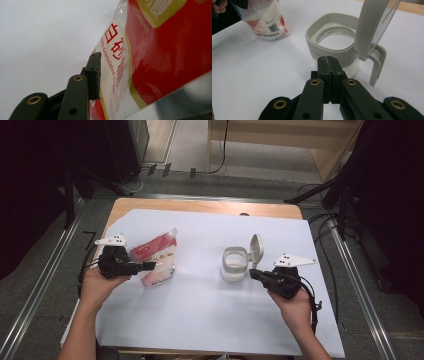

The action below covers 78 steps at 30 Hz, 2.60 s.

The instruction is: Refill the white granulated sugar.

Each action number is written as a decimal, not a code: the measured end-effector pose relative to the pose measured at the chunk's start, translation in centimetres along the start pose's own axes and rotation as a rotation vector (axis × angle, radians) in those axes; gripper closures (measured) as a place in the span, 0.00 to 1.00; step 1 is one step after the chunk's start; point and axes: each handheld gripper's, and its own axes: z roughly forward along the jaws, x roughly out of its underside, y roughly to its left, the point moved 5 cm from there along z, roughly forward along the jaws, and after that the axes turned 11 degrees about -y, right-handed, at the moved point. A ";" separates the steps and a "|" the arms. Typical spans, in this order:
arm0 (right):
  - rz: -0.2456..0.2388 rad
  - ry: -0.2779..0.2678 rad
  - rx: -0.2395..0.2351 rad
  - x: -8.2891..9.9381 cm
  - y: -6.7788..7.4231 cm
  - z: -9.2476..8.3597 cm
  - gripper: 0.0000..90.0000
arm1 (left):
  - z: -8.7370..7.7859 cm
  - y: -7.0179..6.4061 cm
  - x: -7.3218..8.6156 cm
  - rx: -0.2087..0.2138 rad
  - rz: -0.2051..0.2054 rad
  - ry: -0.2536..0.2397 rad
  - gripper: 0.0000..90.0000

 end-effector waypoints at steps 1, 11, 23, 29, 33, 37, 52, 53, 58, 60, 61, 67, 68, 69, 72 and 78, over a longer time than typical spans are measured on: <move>0.000 0.003 0.001 0.0 0.0 0.0 1.00 | 0.0 0.0 0.0 0.003 0.002 0.000 0.66; -0.002 -0.001 0.022 -0.4 -0.5 -0.6 1.00 | -0.4 -0.5 -0.2 -0.012 0.015 -0.015 0.55; 0.046 -0.023 0.040 -1.2 -2.2 -2.0 1.00 | -1.4 -0.9 0.1 -0.038 0.027 -0.004 0.46; 0.046 -0.012 0.078 -1.3 -2.9 -2.6 1.00 | -2.3 -1.1 0.7 -0.048 0.029 -0.008 0.46; 0.056 -0.021 0.090 -1.5 -3.6 -2.9 1.00 | -2.9 -1.0 0.9 -0.046 0.029 -0.007 0.46; 0.067 -0.033 0.102 -1.8 -4.4 -3.2 1.00 | -3.4 -1.0 1.3 -0.055 0.031 0.008 0.46; 0.074 -0.037 0.121 -2.2 -5.5 -2.5 1.00 | -6.0 0.9 2.9 -0.133 0.002 0.016 0.47; 0.073 -0.037 0.121 -2.3 -5.5 -2.5 1.00 | -6.1 1.1 3.0 -0.138 0.004 0.014 0.47; 0.067 -0.036 0.116 -2.5 -5.3 -2.2 1.00 | -6.5 2.5 3.7 -0.202 -0.003 0.007 0.48; 0.073 -0.038 0.114 -2.7 -5.2 -2.1 1.00 | -6.4 2.9 3.7 -0.218 -0.012 0.001 0.48; 0.068 -0.037 0.115 -2.8 -5.1 -2.0 1.00 | -6.3 3.0 3.7 -0.222 -0.016 0.001 0.48; 0.087 -0.037 0.109 -3.4 -5.7 -1.3 1.00 | -4.7 3.4 3.2 -0.210 -0.046 0.014 0.44; 0.092 -0.039 0.106 -3.6 -5.8 -1.3 1.00 | -4.5 3.4 3.0 -0.206 -0.046 0.011 0.43; 0.096 -0.041 0.108 -3.8 -5.9 -1.1 1.00 | -4.3 3.4 2.9 -0.202 -0.044 0.007 0.43; 0.090 -0.032 0.109 -4.2 -6.1 -0.5 1.00 | -3.8 3.6 2.6 -0.212 -0.032 0.005 0.43; 0.097 -0.021 0.111 -4.4 -6.6 0.7 1.00 | -2.9 3.9 2.4 -0.198 -0.041 0.027 0.43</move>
